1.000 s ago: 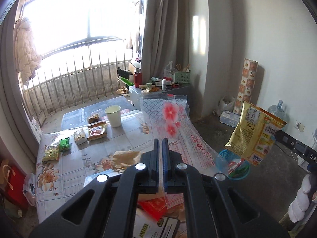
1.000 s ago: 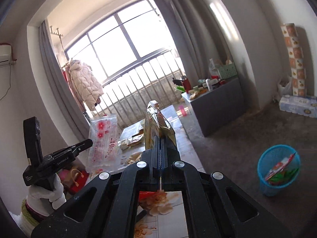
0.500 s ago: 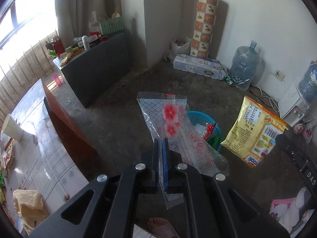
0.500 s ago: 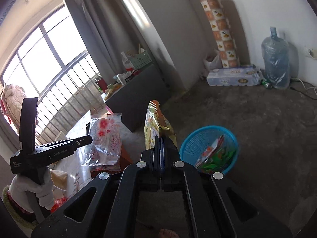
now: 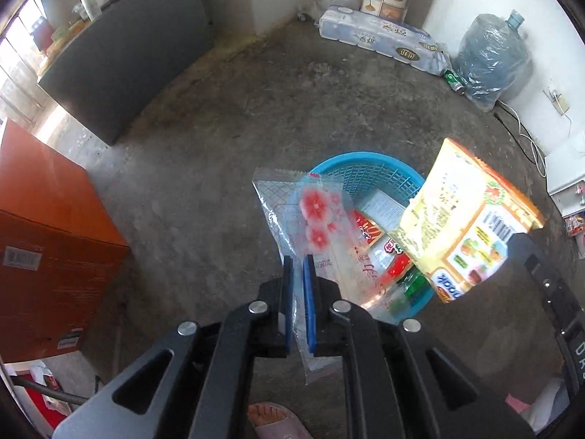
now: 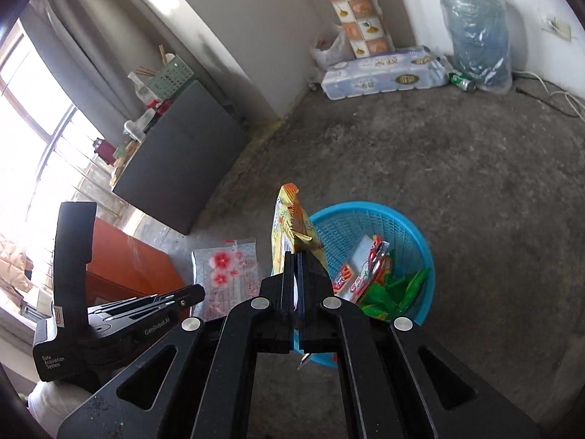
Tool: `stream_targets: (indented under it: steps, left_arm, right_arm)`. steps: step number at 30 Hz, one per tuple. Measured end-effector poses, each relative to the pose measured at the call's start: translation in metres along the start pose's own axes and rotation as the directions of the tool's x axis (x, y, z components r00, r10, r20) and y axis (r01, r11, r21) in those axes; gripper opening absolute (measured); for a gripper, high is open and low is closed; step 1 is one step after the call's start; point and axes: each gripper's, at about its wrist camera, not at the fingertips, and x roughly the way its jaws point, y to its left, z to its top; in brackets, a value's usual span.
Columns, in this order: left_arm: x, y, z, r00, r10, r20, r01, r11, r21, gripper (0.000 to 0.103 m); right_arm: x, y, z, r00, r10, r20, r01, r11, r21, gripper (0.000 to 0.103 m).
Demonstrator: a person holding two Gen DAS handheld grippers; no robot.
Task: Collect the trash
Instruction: 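Carry both bags to the blue wastebasket and open both grippers, then move both grippers back to the bed toward the red packet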
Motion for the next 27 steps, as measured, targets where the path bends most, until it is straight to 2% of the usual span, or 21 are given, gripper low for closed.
stream_targets:
  steps: [1,3,4,7,14,19,22,25,27]
  left_arm:
    - [0.009,0.001,0.003,1.000,-0.015,-0.014,0.015,1.000,-0.026,0.017]
    - [0.020,0.003,0.005,0.999,-0.040,-0.027,0.038,0.997,-0.071,0.031]
    - [0.022,0.005,0.004,0.998,-0.057,-0.024,0.055,0.994,-0.092,0.036]
    - [0.021,0.008,0.001,0.992,-0.120,-0.034,0.116,0.986,-0.118,0.037]
    - [-0.019,0.016,-0.003,0.988,-0.154,0.027,0.156,0.980,-0.126,0.037]
    - [-0.075,0.022,-0.012,0.981,-0.163,0.102,0.173,0.980,-0.100,0.037]
    - [-0.114,0.026,-0.026,0.974,-0.184,0.132,0.195,0.978,-0.078,0.038]
    - [-0.164,0.033,-0.050,0.961,-0.204,0.185,0.213,0.977,-0.030,0.040]
    - [-0.202,0.041,-0.075,0.950,-0.218,0.224,0.221,0.975,0.009,0.042]
  right_arm:
    - [0.012,-0.004,0.003,1.000,0.013,-0.025,-0.013,1.000,0.025,0.006]
    - [0.033,-0.011,0.006,0.997,0.024,-0.067,-0.020,0.998,0.052,0.022]
    - [0.041,-0.014,0.006,0.996,0.023,-0.082,-0.018,0.998,0.062,0.024]
    - [0.048,-0.021,0.004,0.995,0.010,-0.099,-0.003,0.997,0.076,0.025]
    - [0.033,-0.021,0.000,0.996,0.009,-0.090,-0.003,0.998,0.063,0.027]
    - [0.017,-0.016,0.003,0.998,0.013,-0.067,-0.011,0.999,0.037,0.028]
    - [-0.004,-0.007,0.001,0.998,0.027,-0.049,-0.027,1.000,0.013,0.035]
    - [-0.032,0.003,-0.004,0.999,0.046,-0.021,-0.047,0.998,-0.036,0.037]
    - [-0.059,0.015,-0.010,0.998,0.061,0.009,-0.060,0.995,-0.083,0.046]
